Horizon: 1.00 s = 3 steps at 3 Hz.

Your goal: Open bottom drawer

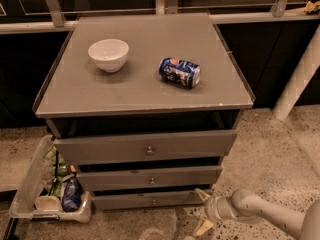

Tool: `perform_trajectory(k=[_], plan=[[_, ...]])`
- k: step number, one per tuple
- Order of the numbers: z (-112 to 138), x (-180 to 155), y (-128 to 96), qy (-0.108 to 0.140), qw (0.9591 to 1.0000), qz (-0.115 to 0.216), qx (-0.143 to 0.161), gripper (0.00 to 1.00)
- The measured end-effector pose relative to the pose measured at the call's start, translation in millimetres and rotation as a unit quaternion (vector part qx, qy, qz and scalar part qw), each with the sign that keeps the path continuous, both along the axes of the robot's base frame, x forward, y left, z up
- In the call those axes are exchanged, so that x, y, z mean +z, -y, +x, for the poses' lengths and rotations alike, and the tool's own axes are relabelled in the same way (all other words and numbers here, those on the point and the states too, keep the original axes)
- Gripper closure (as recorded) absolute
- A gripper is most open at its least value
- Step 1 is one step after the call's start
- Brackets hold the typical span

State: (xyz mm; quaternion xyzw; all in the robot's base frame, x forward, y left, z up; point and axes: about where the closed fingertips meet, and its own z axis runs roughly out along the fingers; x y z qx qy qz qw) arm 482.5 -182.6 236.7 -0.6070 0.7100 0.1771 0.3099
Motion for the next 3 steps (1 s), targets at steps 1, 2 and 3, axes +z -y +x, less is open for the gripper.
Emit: perform_trajectory(k=[1,2,3], plan=[[0.0,0.0,0.0,0.000,1.0000,0.000,0.000,0.00],[2.0,-3.0,-4.8,0.009,0.9999,-0.004,0.003,0.00],[15.8,-19.1,-19.2,0.022,0.9995,-0.006,0.023,0.00]])
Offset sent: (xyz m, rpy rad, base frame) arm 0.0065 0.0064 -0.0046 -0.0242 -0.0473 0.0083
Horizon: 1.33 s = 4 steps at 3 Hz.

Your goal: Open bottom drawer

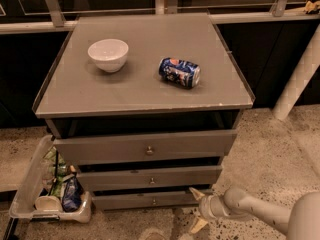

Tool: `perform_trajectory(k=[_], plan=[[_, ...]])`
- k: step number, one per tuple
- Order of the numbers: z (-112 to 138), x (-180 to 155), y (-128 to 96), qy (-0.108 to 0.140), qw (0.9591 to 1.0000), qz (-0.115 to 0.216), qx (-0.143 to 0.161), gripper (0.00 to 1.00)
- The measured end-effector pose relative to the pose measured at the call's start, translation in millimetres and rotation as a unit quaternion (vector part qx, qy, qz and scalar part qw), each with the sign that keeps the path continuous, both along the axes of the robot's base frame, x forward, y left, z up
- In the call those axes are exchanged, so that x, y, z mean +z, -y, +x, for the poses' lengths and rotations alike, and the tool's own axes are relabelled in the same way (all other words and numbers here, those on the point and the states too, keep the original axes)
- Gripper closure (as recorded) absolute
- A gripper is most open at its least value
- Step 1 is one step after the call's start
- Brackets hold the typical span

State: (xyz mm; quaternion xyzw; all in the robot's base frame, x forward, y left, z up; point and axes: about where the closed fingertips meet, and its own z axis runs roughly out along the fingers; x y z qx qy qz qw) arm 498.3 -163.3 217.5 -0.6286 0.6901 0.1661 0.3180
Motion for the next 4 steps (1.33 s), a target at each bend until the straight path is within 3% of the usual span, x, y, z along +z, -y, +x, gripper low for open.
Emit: perform_trajectory(k=[2,4], plan=[[34.1,-22.3,-13.5,0.029,0.9994,-0.013,0.013,0.00],[69.5,-38.3,-5.3,0.061,0.9976,-0.031,-0.006,0.00]])
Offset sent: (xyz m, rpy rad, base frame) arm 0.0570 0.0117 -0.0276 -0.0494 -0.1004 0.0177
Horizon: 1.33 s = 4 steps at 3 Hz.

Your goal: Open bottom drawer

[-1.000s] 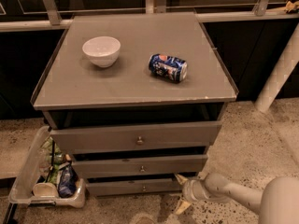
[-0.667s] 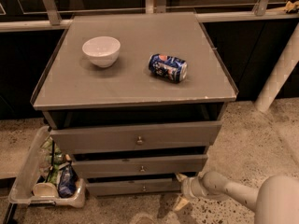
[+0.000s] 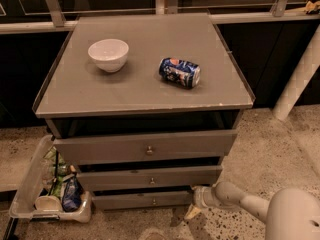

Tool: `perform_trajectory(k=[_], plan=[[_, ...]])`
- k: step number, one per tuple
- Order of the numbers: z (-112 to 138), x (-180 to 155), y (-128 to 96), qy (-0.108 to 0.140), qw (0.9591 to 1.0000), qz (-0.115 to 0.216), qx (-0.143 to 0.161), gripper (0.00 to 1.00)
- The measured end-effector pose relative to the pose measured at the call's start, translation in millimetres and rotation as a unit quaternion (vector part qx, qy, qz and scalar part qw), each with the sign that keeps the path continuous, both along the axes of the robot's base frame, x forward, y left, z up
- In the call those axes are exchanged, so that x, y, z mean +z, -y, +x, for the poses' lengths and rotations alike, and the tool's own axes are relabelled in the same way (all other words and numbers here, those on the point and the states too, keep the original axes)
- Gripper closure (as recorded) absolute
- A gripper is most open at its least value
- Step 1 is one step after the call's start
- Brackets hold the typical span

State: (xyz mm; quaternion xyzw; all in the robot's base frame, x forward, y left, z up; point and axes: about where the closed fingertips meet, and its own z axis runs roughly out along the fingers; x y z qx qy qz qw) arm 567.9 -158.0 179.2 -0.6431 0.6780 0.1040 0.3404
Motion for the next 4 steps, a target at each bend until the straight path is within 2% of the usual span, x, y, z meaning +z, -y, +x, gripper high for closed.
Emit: perform_trajectory(k=[1,2,4], plan=[[5.4,-7.3,-0.9,0.000,1.0000,0.000,0.000,0.00],[5.6,-7.5,-0.9,0.000,1.0000,0.000,0.000,0.18],[5.6,-7.6,-1.0,0.000,1.0000,0.000,0.000,0.65]])
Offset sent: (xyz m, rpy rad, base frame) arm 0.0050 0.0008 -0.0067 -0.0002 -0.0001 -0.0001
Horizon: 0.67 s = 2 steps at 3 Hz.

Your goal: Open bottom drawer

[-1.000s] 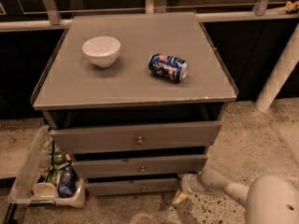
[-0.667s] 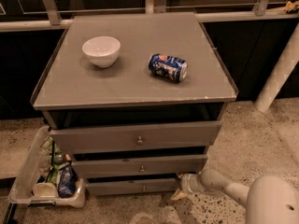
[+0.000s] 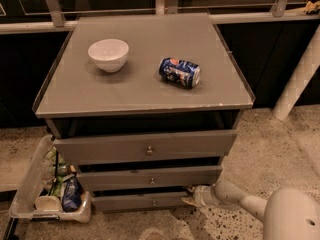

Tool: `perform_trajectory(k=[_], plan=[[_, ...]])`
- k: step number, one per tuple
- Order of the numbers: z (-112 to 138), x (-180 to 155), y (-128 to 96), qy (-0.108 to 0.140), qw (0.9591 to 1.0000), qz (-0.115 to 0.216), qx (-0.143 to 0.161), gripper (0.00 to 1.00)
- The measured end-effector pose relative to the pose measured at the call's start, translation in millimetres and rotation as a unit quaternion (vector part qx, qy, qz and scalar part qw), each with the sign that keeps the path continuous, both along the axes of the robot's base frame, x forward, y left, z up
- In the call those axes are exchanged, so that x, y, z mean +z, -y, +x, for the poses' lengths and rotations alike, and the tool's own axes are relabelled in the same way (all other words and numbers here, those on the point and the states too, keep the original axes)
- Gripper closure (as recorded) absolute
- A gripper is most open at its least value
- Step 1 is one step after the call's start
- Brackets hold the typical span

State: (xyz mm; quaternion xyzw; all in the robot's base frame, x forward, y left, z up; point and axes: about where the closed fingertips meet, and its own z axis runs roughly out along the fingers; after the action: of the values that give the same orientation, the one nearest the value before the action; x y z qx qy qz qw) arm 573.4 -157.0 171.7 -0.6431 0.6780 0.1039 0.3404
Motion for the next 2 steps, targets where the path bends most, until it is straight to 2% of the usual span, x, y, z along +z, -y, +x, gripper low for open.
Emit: perform_trajectory(k=[1,2], plan=[[-8.8,1.1,-2.5,-0.003,1.0000,0.006,0.007,0.88],[-25.7,5.8,7.2,-0.008,0.9999,0.012,-0.001,1.00]])
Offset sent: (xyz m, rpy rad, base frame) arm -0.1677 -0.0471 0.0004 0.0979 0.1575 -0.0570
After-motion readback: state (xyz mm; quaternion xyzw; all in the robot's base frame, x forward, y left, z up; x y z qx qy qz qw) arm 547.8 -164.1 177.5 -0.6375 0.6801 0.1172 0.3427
